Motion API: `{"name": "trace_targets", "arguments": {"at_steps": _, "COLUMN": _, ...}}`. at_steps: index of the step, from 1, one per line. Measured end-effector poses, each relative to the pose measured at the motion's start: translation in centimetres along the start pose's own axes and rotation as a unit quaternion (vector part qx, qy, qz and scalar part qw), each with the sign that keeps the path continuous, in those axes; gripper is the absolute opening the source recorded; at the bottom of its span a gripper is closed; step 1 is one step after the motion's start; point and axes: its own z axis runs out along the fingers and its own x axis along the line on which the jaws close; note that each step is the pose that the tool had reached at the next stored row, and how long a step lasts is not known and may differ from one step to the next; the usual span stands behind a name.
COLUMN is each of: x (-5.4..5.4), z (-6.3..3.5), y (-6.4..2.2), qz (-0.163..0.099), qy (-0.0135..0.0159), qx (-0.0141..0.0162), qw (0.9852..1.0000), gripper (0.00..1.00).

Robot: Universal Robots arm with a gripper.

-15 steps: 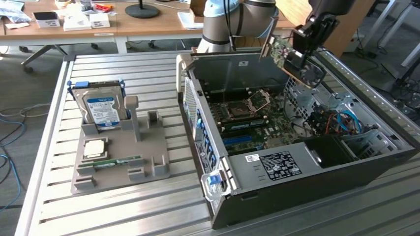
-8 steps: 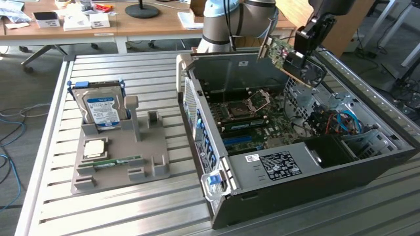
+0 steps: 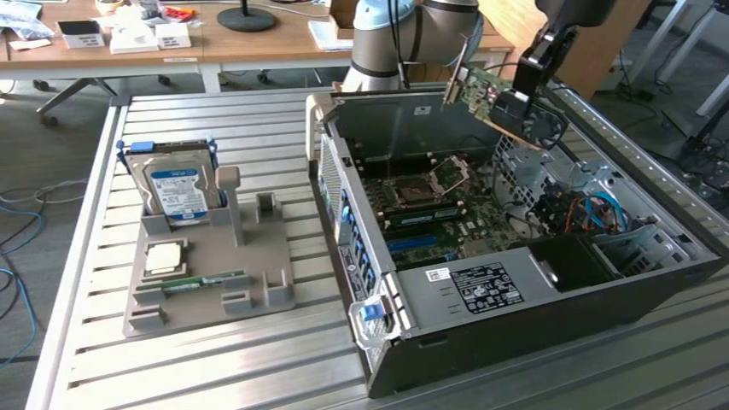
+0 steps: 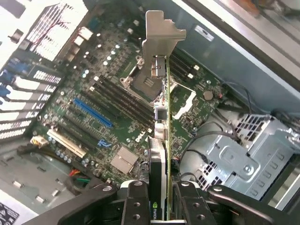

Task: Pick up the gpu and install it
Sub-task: 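Insert the gpu into the slot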

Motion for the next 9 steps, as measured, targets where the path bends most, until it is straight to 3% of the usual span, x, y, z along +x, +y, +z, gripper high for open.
{"name": "trace_targets", "arguments": {"at_steps": 5, "x": 0.00, "z": 0.01, "y": 0.00, "qz": -0.040, "qy": 0.0014, "qx": -0.0009, "qw": 0.9992, "gripper": 0.27}}
{"name": "trace_targets", "arguments": {"at_steps": 9, "x": 0.00, "z": 0.03, "y": 0.00, "qz": -0.075, "qy": 0.0026, "qx": -0.0018, "qw": 0.9971, "gripper": 0.27}}
